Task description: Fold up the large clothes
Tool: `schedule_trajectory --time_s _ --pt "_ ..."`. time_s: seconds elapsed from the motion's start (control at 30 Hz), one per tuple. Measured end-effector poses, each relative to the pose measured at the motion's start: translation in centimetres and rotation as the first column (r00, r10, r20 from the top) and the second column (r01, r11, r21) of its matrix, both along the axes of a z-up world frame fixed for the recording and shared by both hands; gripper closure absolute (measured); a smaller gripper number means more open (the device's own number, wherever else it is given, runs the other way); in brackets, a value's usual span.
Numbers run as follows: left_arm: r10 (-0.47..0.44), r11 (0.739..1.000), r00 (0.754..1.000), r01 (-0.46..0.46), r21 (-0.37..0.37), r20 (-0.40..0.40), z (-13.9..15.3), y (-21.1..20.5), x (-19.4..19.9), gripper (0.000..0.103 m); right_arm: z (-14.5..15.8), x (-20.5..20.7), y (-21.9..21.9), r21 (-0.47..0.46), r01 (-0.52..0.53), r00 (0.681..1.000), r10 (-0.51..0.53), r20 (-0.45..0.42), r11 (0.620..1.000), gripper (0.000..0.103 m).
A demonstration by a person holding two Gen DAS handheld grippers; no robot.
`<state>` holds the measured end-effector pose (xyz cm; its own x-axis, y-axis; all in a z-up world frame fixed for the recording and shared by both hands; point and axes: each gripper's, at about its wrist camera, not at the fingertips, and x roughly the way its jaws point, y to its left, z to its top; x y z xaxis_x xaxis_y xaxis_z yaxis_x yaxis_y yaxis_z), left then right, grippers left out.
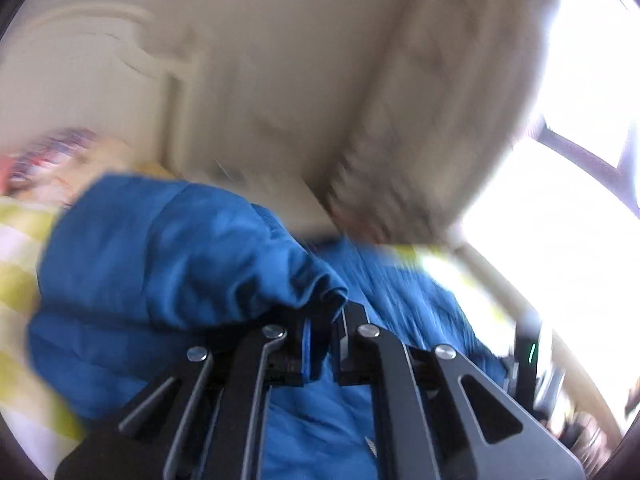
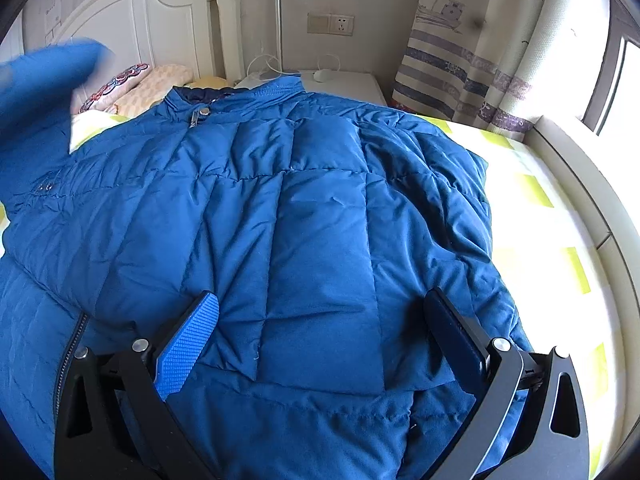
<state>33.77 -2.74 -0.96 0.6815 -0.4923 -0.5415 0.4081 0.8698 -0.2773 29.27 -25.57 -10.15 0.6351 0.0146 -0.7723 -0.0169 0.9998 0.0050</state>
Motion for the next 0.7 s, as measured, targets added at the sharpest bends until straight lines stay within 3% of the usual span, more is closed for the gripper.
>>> schedule_trajectory --time_s 0.03,0.07,0.1,0.13,0.23,0.27,0.33,0.37,0.4,0.5,0.57,0.7 --pt "-0.031 0.999 0.998 0.032 0.023 -0.05 -1.7 -1.6 0.5 0.092 0.0 0.0 0.0 -0.003 0.0 1.0 0.0 0.0 1.0 0.005" --pt "-0.06 0.996 0.99 0.067 0.053 -0.125 -3.9 -3.3 1.1 0.08 0.0 0.0 0.0 -0.005 -0.001 1.0 0.001 0.0 1.0 0.005" --pt "-0.07 0.994 0.983 0.084 0.076 -0.172 -5.5 -4.3 0.9 0.06 0.0 0.0 0.0 -0.004 -0.001 1.0 0.001 0.0 1.0 0.005" --pt "-0.084 0.99 0.974 0.106 0.096 -0.209 -7.0 -5.1 0.7 0.055 0.0 0.0 -0.1 -0.001 -0.001 1.0 0.001 0.0 1.0 0.005" --pt "-0.109 0.979 0.98 0.135 0.155 -0.168 -6.7 -5.2 -1.2 0.044 -0.1 -0.1 -0.3 0.011 -0.003 1.0 0.003 0.0 1.0 0.005" --pt "-0.1 0.98 0.984 0.123 0.154 -0.146 -5.6 -4.4 -2.2 0.036 -0.1 -0.1 -0.3 0.013 -0.004 1.0 0.004 0.001 1.0 0.005" --pt "-0.072 0.994 0.996 0.076 0.08 -0.051 -2.7 -1.3 -4.5 0.024 -0.1 0.0 -0.3 0.013 -0.004 1.0 0.004 0.001 1.0 0.005" --pt "-0.038 0.998 0.999 0.037 0.049 0.006 -1.6 0.3 -5.9 0.01 -0.1 0.0 -0.3 0.013 -0.005 1.0 0.005 0.001 1.0 0.005" --pt "0.047 0.998 0.996 -0.051 0.043 0.08 -0.5 2.6 -7.6 0.003 -0.1 0.0 -0.2 0.013 -0.005 1.0 0.005 0.001 1.0 0.005" --pt "0.251 0.954 0.958 -0.269 0.132 0.137 -0.4 6.0 -9.1 0.003 -0.1 0.0 -0.2 0.012 -0.004 1.0 0.004 0.0 1.0 0.005" --pt "0.38 0.898 0.922 -0.388 0.209 0.077 -2.3 9.4 -8.5 0.004 -0.1 0.0 -0.2 0.008 -0.004 1.0 0.004 0.0 1.0 0.005" --pt "0.467 0.856 0.884 -0.445 0.263 -0.024 -4.9 12.5 -6.6 0.008 -0.1 0.0 -0.1 0.006 -0.005 1.0 0.005 -0.001 1.0 0.005"
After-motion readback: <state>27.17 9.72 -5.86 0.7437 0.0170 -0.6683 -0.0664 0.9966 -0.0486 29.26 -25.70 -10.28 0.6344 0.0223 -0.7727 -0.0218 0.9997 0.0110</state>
